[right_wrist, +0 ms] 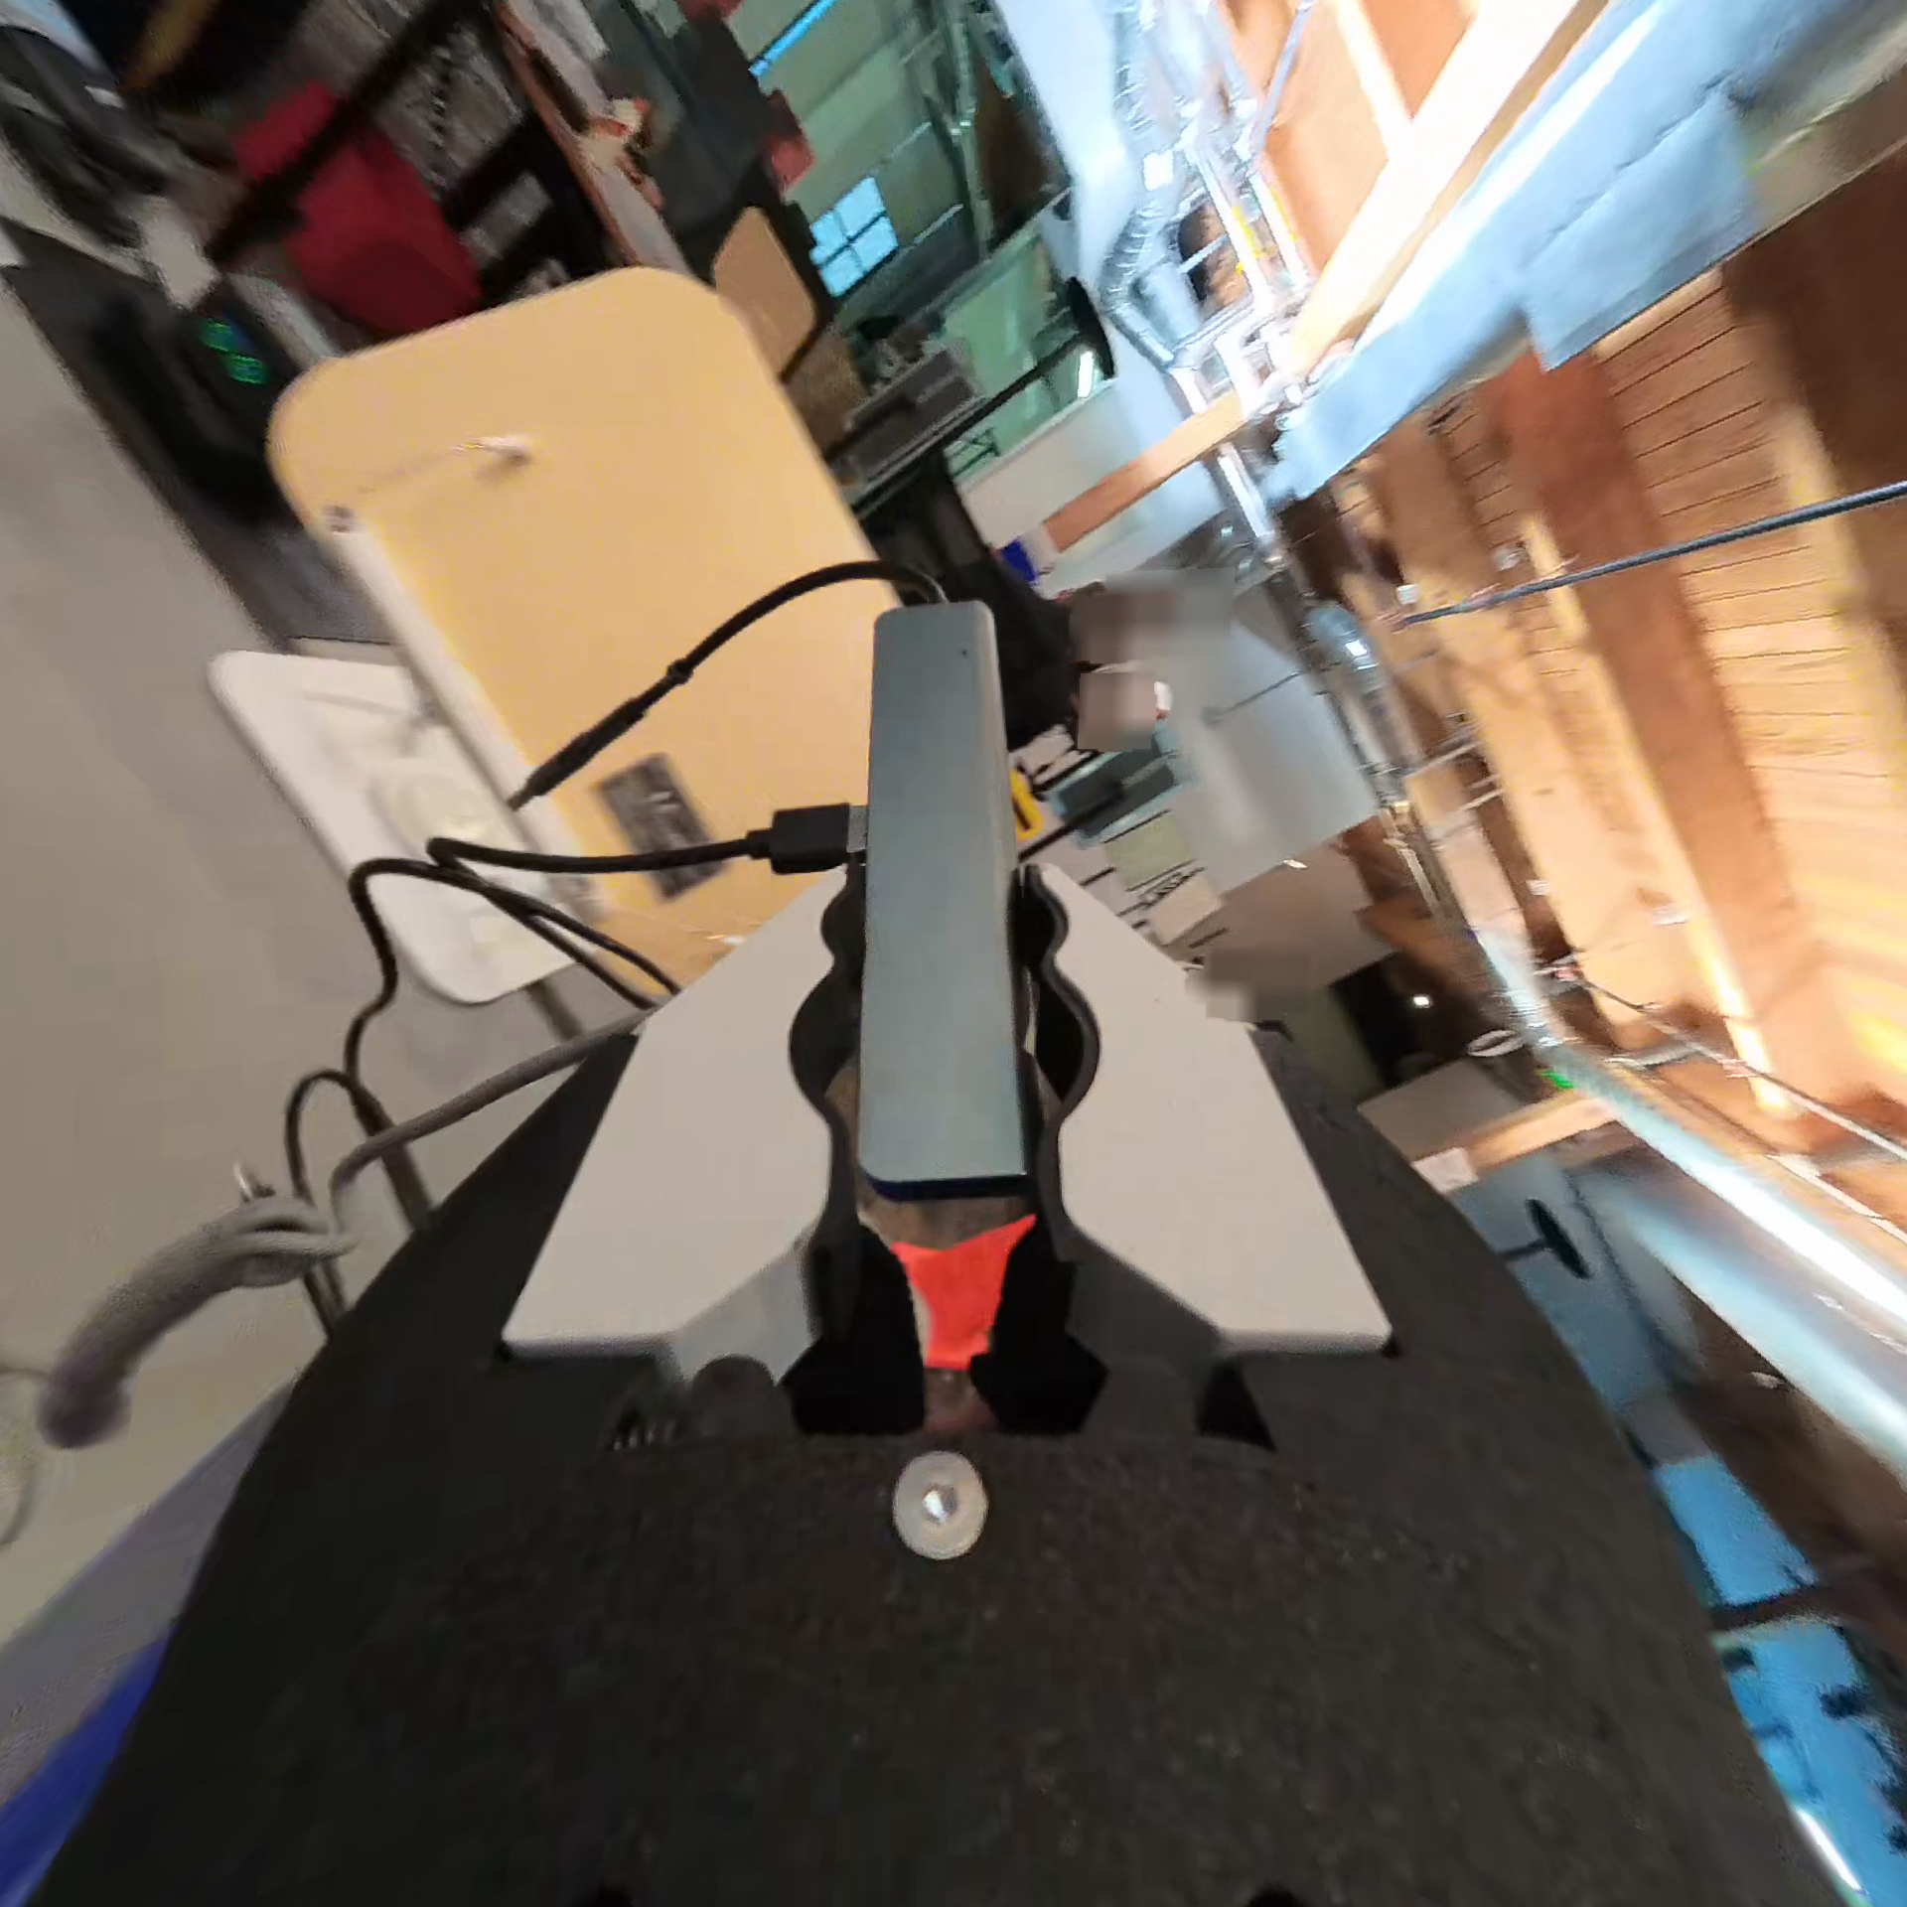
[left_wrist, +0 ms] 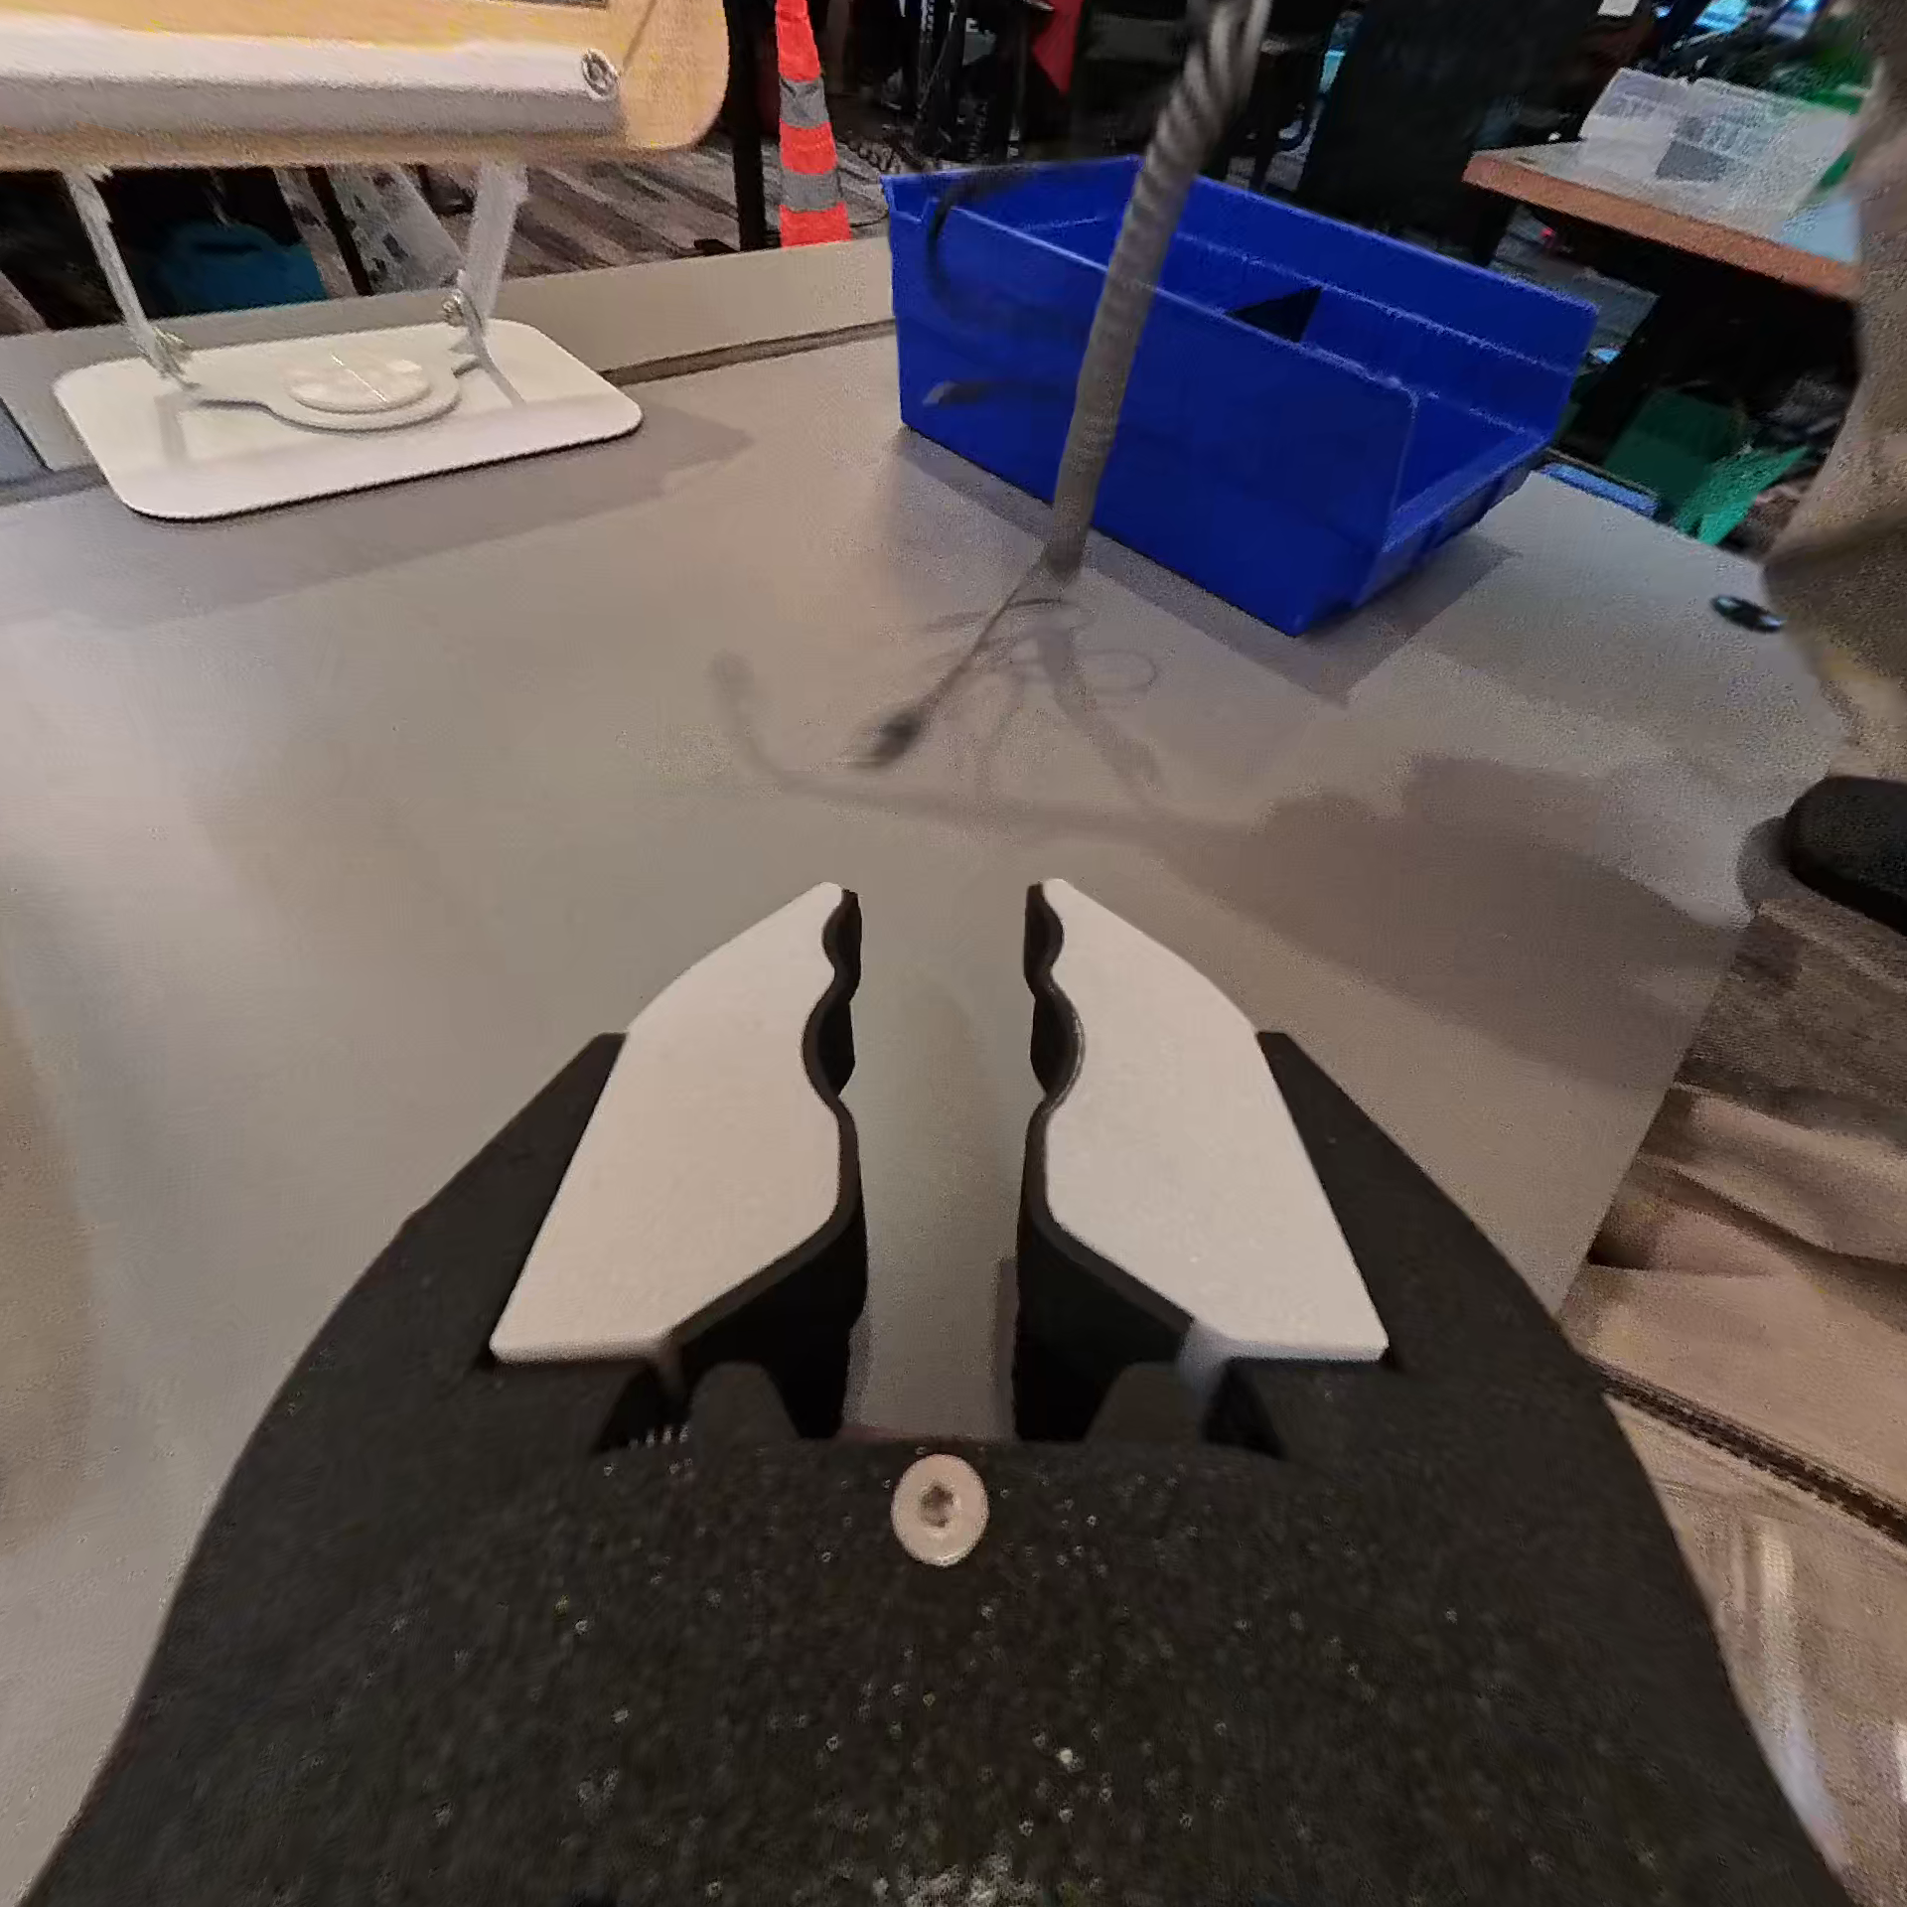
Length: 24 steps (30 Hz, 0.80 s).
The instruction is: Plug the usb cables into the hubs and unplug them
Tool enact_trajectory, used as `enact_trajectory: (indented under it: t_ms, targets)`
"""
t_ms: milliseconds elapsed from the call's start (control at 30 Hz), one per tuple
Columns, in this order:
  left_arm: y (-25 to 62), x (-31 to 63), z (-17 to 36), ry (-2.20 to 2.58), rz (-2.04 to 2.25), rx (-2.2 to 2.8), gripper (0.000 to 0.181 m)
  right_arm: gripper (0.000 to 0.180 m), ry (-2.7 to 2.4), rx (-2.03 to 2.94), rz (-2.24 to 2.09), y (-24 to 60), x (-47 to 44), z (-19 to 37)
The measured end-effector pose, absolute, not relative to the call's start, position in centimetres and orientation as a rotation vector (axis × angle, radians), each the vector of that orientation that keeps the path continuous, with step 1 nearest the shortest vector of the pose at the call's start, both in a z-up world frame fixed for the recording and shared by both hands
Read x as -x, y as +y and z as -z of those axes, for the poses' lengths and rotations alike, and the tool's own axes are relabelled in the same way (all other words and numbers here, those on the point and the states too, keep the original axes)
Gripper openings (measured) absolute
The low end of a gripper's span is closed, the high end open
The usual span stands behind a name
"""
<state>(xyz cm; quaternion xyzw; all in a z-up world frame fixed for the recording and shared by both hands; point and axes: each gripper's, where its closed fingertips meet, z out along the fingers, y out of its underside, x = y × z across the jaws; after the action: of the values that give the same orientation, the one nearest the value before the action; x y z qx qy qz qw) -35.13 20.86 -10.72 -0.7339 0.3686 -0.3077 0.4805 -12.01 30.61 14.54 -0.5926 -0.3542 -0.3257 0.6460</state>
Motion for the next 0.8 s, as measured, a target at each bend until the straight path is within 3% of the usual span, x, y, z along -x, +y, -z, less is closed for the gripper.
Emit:
enact_trajectory:
  t_ms: [33, 200, 367, 600, 733, 800]
  targets:
    - [21.0, 35.3, 10.6, 0.908, 0.734, 1.783, 0.03, 0.03, -0.797, 1.329, 0.756, 30.7, 11.3, -16.4]
    - [21.3, 35.7, 10.5, 0.937, 0.68, 1.756, 0.027, 0.03, -0.773, 1.271, 0.758, 30.8, 8.5, -23.4]
    - [20.6, 33.9, 7.3, 0.907, 0.876, 1.684, 0.028, 0.03, -0.936, 1.197, 0.581, 28.8, 11.4, -24.9]
    - [22.5, 29.3, -6.8, 0.814, 1.38, 1.458, 0.032, 0.03, -1.189, 1.082, 0.411, 25.7, 21.2, -18.9]
    - [23.8, 27.4, -6.6, 0.872, 1.392, 1.533, 0.04, 0.03, -1.256, 1.087, 0.3, 24.6, 24.9, -14.7]
    - [24.0, 27.2, -6.8, 0.833, 1.46, 1.503, 0.032, 0.03, -1.284, 1.094, 0.243, 24.2, 26.3, -12.9]
